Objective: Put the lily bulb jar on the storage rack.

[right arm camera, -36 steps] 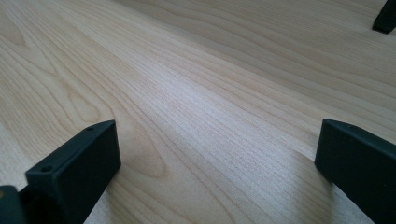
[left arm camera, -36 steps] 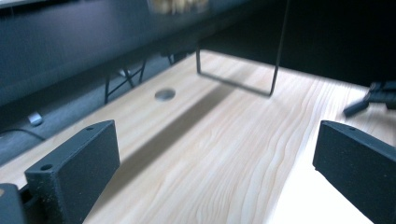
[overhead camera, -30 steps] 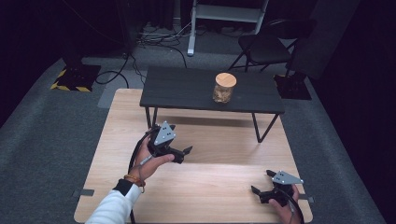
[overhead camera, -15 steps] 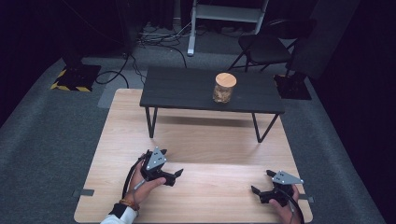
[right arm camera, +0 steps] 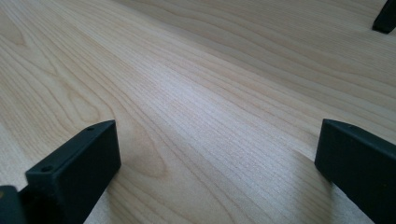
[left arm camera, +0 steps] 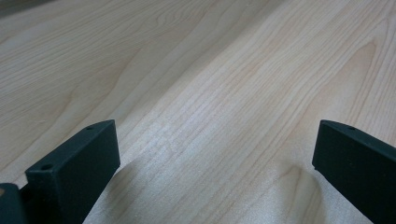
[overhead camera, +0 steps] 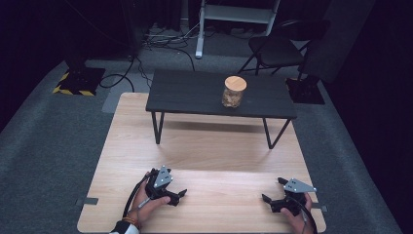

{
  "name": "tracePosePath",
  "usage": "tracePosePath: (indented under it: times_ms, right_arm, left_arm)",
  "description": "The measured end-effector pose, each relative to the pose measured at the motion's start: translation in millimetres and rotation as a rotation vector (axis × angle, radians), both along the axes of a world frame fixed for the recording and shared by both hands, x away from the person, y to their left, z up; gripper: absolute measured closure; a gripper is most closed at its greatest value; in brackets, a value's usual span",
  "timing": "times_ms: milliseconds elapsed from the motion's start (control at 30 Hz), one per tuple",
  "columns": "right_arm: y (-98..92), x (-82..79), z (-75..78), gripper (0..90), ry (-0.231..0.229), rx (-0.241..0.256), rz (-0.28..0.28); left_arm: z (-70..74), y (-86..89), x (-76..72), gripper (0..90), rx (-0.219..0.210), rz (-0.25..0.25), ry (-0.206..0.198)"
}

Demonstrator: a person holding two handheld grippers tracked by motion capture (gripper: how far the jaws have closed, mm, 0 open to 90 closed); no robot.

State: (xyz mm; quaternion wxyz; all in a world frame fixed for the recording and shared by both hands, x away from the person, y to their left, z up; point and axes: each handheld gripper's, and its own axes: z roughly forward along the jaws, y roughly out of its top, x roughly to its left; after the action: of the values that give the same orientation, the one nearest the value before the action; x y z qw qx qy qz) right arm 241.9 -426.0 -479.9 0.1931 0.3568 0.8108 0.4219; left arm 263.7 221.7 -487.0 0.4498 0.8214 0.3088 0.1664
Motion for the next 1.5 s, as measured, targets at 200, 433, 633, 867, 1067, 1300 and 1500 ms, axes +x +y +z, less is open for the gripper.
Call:
tracePosePath:
  times_ms: [200, 433, 633, 867, 1067, 1300, 1500]
  right_arm:
    - [0.0, 0.0, 0.0, 0.0, 0.0, 0.0, 0.0]
    - [0.0, 0.0, -0.1, 0.0, 0.0, 0.0, 0.0]
    - [0.0, 0.0, 0.0, 0.0, 0.0, 0.0, 0.0]
    - [0.0, 0.1, 0.0, 0.0, 0.001, 0.0, 0.0]
    - [0.1, -0.1, 0.0, 0.0, 0.0, 0.0, -0.001]
    - [0.2, -0.1, -0.1, 0.0, 0.0, 0.0, -0.002]
    - [0.2, -0.1, -0.1, 0.0, 0.0, 0.0, -0.002]
  left_arm:
    - [-0.6, -1.5, 0.1, 0.6, 0.012, -0.003, -0.001]
    - [-0.3, -1.9, -0.2, 0.5, 0.014, 0.0, 0.001]
    - [-0.3, -2.1, -0.4, 0.5, 0.015, 0.003, 0.001]
    - [-0.2, -2.5, -0.3, 0.5, 0.014, 0.005, 0.003]
    - [-0.3, -3.8, -0.4, 0.5, 0.013, 0.012, 0.003]
    - [-0.3, -3.8, -0.3, 0.5, 0.013, 0.013, 0.003]
    - [-0.3, -3.8, -0.4, 0.5, 0.013, 0.013, 0.003]
